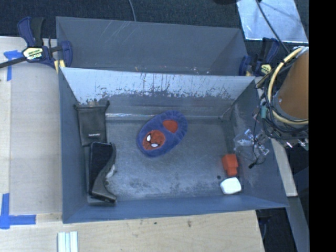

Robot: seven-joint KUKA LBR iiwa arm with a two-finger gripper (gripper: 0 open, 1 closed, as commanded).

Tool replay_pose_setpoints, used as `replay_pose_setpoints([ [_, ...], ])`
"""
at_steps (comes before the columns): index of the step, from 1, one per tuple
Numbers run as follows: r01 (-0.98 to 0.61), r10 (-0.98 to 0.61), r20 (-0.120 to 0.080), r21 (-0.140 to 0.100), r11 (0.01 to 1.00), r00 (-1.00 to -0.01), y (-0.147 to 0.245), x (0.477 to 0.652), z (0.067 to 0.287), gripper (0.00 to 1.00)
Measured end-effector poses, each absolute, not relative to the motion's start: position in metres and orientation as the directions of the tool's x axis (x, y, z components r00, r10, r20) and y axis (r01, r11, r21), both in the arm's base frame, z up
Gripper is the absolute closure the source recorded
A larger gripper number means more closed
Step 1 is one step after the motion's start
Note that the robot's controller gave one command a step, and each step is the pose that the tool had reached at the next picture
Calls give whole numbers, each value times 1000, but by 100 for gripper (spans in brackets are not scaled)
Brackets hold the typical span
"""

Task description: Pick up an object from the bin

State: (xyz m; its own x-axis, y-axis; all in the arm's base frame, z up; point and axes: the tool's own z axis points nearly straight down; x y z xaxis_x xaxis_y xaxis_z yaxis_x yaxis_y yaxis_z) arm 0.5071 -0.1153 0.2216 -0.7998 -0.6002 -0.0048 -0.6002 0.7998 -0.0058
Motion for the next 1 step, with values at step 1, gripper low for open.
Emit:
replay_pose_setpoints([
  [1, -304, -304, 0, 1, 953, -953, -102, 490, 185, 100],
])
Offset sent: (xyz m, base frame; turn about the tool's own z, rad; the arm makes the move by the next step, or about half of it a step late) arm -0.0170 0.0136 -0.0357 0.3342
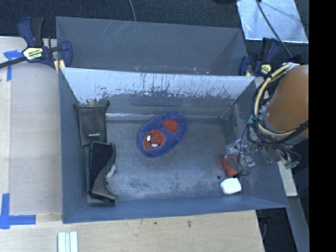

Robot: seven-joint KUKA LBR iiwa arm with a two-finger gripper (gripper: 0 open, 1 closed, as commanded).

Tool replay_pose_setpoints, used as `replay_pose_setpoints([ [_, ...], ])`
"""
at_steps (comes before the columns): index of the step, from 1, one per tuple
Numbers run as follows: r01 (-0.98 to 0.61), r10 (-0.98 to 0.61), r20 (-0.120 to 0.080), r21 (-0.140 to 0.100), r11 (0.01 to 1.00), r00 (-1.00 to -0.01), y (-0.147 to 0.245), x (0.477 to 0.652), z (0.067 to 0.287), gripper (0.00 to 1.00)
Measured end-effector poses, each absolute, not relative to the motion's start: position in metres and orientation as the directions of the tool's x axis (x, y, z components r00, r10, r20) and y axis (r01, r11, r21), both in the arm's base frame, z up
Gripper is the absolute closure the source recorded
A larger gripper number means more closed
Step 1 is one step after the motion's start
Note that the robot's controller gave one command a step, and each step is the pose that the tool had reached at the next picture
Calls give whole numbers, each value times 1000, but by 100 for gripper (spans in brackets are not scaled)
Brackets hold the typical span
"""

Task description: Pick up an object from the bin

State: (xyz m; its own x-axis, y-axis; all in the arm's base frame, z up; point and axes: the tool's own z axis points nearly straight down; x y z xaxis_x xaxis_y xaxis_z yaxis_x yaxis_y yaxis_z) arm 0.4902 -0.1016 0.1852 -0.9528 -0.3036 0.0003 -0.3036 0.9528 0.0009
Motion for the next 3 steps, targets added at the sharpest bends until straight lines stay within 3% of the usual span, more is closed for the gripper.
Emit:
replay_pose_setpoints([
  [1, -316, -317, -12, -7, 949, -949, -111, 529, 294, 100],
  [2, -273, -273, -7, -3, 962, -962, -113, 545, 298, 100],
  [3, -104, -104, 3, 2, 995, -995, -83, 527, 219, 100],
])
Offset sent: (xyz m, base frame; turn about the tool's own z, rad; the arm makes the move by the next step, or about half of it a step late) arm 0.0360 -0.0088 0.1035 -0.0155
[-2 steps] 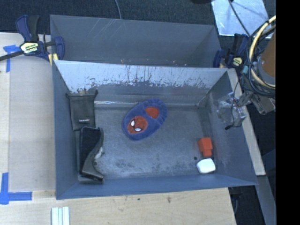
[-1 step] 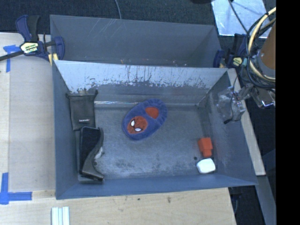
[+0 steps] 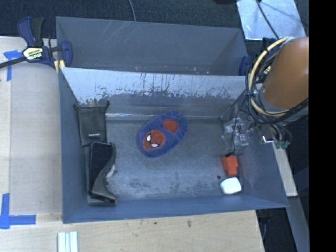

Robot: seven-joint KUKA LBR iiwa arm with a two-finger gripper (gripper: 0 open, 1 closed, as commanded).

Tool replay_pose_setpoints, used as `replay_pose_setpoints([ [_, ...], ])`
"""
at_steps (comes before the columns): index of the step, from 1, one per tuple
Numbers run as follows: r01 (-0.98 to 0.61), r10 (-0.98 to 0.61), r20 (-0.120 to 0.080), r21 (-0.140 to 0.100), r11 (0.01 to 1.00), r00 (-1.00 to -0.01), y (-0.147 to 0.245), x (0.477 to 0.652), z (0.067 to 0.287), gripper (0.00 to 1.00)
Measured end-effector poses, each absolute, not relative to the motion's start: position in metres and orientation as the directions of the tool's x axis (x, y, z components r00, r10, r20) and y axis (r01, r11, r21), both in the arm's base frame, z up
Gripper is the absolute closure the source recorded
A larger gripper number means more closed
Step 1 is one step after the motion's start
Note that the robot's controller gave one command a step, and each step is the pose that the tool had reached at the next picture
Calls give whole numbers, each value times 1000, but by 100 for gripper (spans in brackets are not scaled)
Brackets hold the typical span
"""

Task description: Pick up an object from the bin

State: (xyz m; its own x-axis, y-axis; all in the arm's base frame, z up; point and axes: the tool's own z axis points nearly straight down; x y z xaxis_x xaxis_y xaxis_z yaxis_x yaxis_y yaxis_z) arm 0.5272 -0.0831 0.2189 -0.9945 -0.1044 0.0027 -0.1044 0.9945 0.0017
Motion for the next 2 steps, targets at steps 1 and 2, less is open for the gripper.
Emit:
replay_pose_setpoints([
  [1, 232, 232, 3, 1, 973, -973, -56, 484, 172, 100],
  [2, 231, 231, -1, 0, 973, -973, -57, 485, 174, 0],
])
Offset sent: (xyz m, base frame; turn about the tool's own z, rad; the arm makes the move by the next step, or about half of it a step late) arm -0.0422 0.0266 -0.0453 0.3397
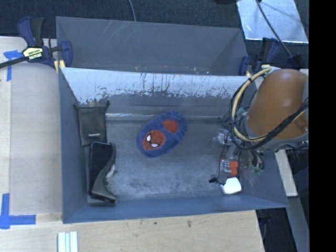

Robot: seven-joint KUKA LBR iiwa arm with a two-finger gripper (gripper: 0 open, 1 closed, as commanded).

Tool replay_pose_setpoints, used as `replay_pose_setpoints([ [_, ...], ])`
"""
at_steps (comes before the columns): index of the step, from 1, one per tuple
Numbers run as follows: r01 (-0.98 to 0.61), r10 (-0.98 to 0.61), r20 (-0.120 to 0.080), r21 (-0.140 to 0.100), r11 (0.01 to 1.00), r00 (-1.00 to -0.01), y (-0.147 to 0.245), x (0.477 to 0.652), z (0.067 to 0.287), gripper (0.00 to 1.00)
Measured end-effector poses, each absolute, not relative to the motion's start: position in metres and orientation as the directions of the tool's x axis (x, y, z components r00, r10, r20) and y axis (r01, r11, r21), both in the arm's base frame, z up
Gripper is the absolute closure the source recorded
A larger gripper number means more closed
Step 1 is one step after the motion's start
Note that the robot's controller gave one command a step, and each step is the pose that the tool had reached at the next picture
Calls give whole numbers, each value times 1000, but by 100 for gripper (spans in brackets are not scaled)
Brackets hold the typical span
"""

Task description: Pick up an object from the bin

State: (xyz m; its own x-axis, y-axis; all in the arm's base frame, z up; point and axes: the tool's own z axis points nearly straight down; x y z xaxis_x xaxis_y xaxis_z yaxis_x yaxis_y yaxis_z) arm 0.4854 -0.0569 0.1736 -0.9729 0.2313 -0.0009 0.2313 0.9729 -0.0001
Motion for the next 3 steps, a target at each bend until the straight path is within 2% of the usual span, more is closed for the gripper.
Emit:
replay_pose_setpoints([
  [1, -29, -29, 2, -1, 1000, -1000, -140, 494, 80, 0],
  [2, -34, -34, -5, 4, 999, -999, -135, 497, 82, 100],
  [3, -43, -43, -13, -4, 999, -999, -132, 515, 325, 100],
])
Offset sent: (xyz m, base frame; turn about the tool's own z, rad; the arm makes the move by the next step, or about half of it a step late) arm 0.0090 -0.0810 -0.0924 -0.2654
